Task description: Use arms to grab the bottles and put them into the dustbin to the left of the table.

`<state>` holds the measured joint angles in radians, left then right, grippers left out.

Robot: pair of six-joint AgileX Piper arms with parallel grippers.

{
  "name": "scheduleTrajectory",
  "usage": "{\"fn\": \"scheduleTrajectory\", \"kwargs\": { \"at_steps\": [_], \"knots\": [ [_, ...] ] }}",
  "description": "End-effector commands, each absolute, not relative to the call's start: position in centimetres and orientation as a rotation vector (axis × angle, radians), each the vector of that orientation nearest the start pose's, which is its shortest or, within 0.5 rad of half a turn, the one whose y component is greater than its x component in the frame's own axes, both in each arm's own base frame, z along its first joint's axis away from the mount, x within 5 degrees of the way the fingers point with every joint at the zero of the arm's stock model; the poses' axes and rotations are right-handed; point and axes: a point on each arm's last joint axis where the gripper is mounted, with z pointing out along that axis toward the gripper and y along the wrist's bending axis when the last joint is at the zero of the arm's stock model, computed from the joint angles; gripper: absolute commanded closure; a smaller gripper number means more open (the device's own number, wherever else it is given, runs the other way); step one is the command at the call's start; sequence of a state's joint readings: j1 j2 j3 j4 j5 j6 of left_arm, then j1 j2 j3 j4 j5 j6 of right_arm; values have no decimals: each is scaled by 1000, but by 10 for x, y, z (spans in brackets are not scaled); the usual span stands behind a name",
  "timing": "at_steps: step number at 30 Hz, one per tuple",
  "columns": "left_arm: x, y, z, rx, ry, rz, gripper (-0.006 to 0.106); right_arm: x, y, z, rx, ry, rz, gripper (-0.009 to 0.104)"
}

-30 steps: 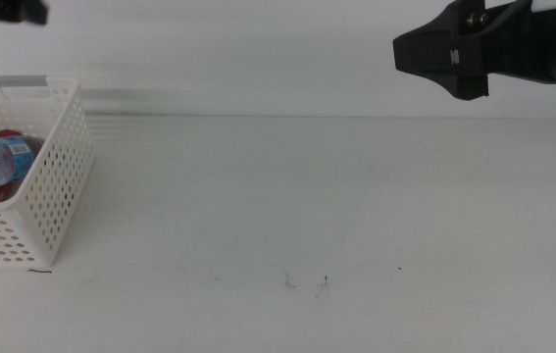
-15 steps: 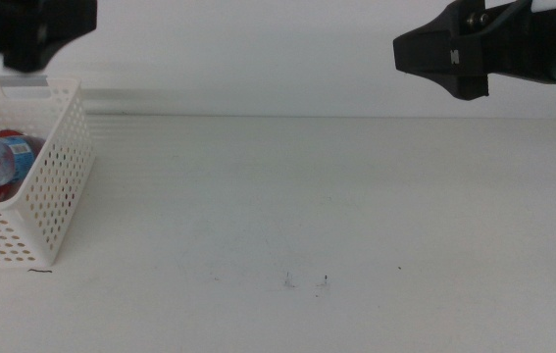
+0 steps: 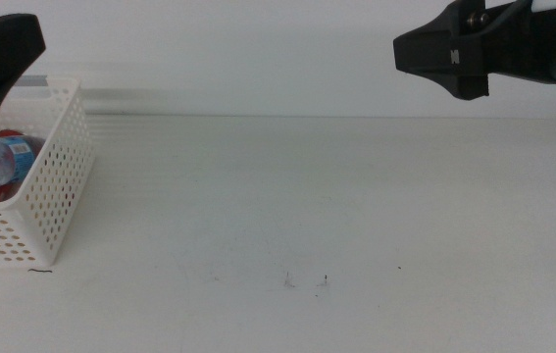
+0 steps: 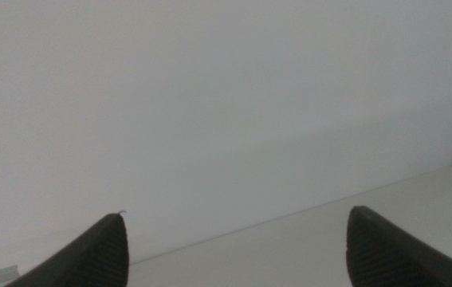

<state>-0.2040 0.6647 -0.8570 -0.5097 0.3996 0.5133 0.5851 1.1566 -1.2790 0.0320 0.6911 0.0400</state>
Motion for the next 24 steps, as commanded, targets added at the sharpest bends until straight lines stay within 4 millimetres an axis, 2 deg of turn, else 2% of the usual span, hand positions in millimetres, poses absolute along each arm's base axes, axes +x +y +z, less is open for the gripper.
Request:
{"fn": "scheduleTrajectory", "kwargs": {
  "at_steps": [1,6,7,14,24],
  "knots": [
    [118,-43,411,333,1612,-300,7,201,136,433,-554,1981,422,8],
    [119,-42,413,316,1596,-307,7,201,136,433,-554,1981,422,8],
    [120,-40,412,323,1597,-250,7,201,136,433,-554,1981,422,8],
    [122,-32,404,244,1696,-198,7,201,136,433,-554,1981,423,8],
    [123,-30,419,198,1539,-190,7,201,135,433,-555,1980,419,8]
  ]
}}
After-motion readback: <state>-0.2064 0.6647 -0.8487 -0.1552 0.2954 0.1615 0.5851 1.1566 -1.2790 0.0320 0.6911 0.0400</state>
